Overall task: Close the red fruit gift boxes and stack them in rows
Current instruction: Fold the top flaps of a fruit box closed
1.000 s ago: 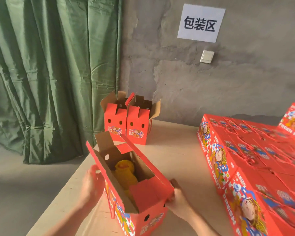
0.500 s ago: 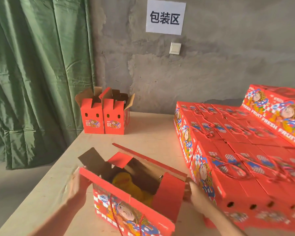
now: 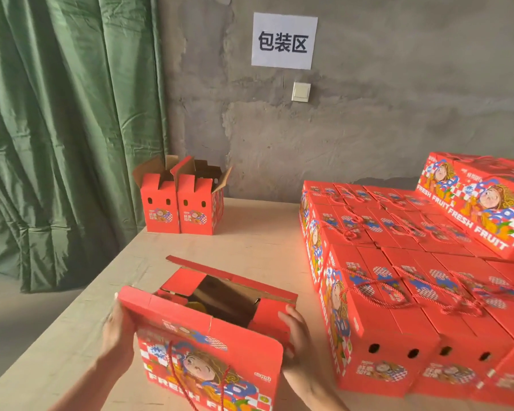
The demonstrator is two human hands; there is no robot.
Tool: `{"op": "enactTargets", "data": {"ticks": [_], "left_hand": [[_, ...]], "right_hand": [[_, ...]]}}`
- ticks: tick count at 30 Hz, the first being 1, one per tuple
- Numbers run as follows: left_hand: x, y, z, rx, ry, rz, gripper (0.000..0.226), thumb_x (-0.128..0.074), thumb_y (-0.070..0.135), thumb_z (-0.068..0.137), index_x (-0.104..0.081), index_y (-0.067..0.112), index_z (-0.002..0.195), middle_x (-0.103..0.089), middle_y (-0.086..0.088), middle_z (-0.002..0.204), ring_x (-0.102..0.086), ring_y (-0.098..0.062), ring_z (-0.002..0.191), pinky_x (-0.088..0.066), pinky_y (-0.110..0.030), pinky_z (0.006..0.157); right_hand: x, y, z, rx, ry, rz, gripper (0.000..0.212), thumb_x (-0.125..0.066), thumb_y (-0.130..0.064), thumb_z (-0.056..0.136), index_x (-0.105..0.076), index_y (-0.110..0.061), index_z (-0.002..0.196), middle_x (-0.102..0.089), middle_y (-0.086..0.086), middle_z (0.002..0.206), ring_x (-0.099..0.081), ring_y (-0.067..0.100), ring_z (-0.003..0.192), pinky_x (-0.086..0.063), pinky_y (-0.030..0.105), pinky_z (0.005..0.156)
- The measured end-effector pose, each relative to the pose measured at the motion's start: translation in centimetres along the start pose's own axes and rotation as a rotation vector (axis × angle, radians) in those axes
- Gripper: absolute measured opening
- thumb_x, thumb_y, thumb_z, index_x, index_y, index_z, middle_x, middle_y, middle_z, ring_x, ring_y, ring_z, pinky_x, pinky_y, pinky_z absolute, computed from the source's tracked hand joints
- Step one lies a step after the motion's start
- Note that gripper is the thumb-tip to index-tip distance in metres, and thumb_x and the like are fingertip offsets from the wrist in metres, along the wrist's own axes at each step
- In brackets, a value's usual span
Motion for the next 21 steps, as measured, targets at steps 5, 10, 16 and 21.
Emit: {"op": "enactTargets", "data": {"ticks": [5,10,16,21], "left_hand": [[1.9,0.1,-3.4,-0.145,0.039,0.010,0.045,-0.026,0.026,0.103,-0.058,-0.005,0.103,-0.058,-0.023,0.086,-0.052,-0.020,0.074,-0.044,-0.036,0.074],[2.6,0.5,-5.0,-0.221,-0.037,0.068,0.057,-0.028,0.024,0.103,-0.060,0.006,0.060,-0.062,0.001,0.053,-0.053,-0.019,0.059,-0.044,-0.032,0.063],[1.3,2.0,-3.1,-0.161,-0.217,0.290,0.034,-0.047,0.002,0.095,-0.068,0.007,0.069,-0.067,0.001,0.055,-0.059,-0.020,0.060,-0.046,-0.030,0.061],[-2.2,4.1,-2.4,-0.234,-0.467,0.529,0.019,-0.060,-0.006,0.086,-0.070,0.002,0.100,-0.072,-0.016,0.094,-0.065,-0.028,0.082,-0.053,-0.040,0.076]], "right_hand": [[0.6,1.5,1.1,0.034,-0.079,0.078,0.049,-0.060,-0.022,0.092,-0.039,-0.024,0.137,-0.019,-0.019,0.150,-0.023,-0.025,0.121,-0.025,-0.004,0.091],[0.5,2.0,2.2,0.068,-0.166,0.081,0.047,-0.067,-0.034,0.084,-0.043,-0.041,0.124,-0.017,-0.026,0.148,-0.022,-0.016,0.129,-0.021,0.010,0.101],[1.9,1.6,1.4,0.153,0.054,0.074,0.055,-0.059,-0.007,0.090,-0.051,-0.059,0.108,-0.050,-0.023,0.130,-0.047,-0.006,0.121,-0.042,0.025,0.104],[3.6,0.6,0.2,0.217,0.186,-0.164,0.038,-0.059,0.001,0.084,-0.066,-0.032,0.100,-0.058,-0.019,0.119,-0.060,0.008,0.108,-0.047,0.018,0.088]]}}
Point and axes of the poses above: each hand's wrist, its own z-axis towards the middle knuckle, its own x-axis out of the back of the hand, y = z × x, the point moved 10 cm from there along z, towards the middle knuckle
